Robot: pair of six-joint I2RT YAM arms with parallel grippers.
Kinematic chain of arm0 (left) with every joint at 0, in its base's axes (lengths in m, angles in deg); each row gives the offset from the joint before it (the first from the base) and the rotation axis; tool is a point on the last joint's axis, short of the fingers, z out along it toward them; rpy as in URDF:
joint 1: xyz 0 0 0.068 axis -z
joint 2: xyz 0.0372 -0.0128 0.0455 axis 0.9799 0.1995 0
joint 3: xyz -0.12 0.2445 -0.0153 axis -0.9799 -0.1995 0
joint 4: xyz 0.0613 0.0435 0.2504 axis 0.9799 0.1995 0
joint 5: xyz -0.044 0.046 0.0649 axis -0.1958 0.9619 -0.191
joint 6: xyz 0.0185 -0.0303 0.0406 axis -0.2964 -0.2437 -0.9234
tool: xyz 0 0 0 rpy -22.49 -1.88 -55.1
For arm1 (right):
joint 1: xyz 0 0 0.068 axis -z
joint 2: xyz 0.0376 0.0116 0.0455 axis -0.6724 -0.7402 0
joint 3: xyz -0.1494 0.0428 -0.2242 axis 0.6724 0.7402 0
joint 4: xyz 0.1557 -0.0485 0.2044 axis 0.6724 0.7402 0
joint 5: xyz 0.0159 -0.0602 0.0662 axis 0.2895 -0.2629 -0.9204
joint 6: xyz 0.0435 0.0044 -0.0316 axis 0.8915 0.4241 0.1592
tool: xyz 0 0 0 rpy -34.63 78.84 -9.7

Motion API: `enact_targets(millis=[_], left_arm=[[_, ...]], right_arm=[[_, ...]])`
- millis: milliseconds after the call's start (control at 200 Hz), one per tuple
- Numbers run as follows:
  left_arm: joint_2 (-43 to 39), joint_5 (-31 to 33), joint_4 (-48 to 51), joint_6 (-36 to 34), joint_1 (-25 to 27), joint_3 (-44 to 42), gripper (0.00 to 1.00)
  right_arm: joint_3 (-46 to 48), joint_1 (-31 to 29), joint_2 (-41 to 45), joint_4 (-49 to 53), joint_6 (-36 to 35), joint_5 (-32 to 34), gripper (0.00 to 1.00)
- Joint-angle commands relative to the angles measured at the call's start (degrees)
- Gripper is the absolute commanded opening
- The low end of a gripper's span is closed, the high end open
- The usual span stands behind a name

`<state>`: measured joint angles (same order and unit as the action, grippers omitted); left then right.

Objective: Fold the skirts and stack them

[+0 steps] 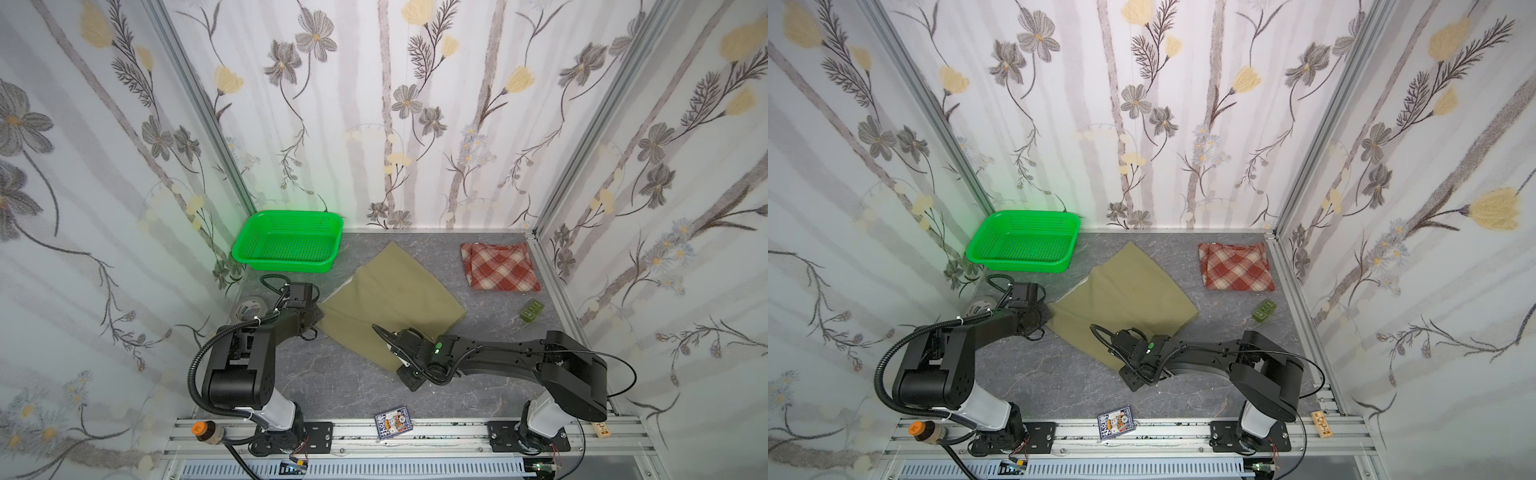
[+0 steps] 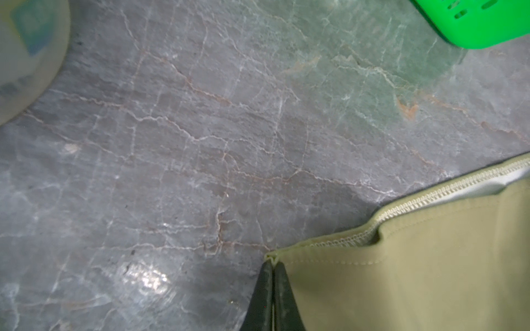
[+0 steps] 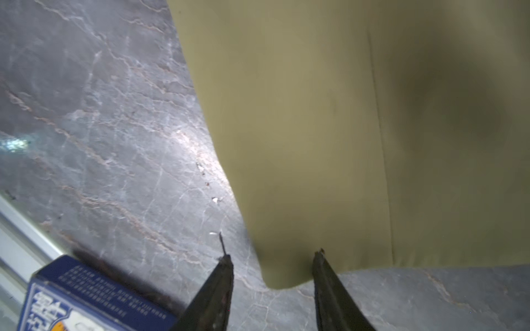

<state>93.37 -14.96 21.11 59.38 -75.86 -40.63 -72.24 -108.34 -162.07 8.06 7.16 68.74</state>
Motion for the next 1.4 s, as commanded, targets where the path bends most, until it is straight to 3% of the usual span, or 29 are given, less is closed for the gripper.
enact_targets(millis=[0,565,625,759,834,904,1009,1394], left_arm=[[-0.12,-1.87,4.91,-0.33,0.00,-0.35,0.03],[-2.21,-2.36,5.04,0.70,-0.08,0.17,0.07],[-2.32,-2.45,5.08,0.83,-0.08,0.17,0.08],[-3.41,-2.66,5.21,0.95,-0.08,0.17,0.09],[-4.33,-2.78,5.67,0.90,-0.17,0.00,0.15],[-5.49,-2.33,6.61,1.22,-0.26,-0.14,0.32],[-7.87,-1.73,8.14,1.25,-0.34,-0.26,0.46],[-13.73,-1.09,12.90,0.78,-0.61,-2.37,0.41]], right_arm=[[-0.99,-0.25,-1.11,-0.49,-1.29,6.09,0.46],[-1.92,-2.30,-2.46,-1.39,-5.97,4.03,0.43],[-2.22,-2.38,-3.43,-1.10,-6.15,3.65,0.34],[-2.50,-2.55,-4.96,-1.21,-6.68,2.53,0.00],[-2.00,-2.56,-4.34,-1.61,-6.58,1.84,0.00],[-1.53,-2.46,-2.87,-2.09,-6.42,0.80,0.00],[-1.62,-2.08,-0.49,-2.27,-6.38,-1.65,0.00],[-1.99,3.97,6.84,-3.78,-4.94,-11.14,0.00]])
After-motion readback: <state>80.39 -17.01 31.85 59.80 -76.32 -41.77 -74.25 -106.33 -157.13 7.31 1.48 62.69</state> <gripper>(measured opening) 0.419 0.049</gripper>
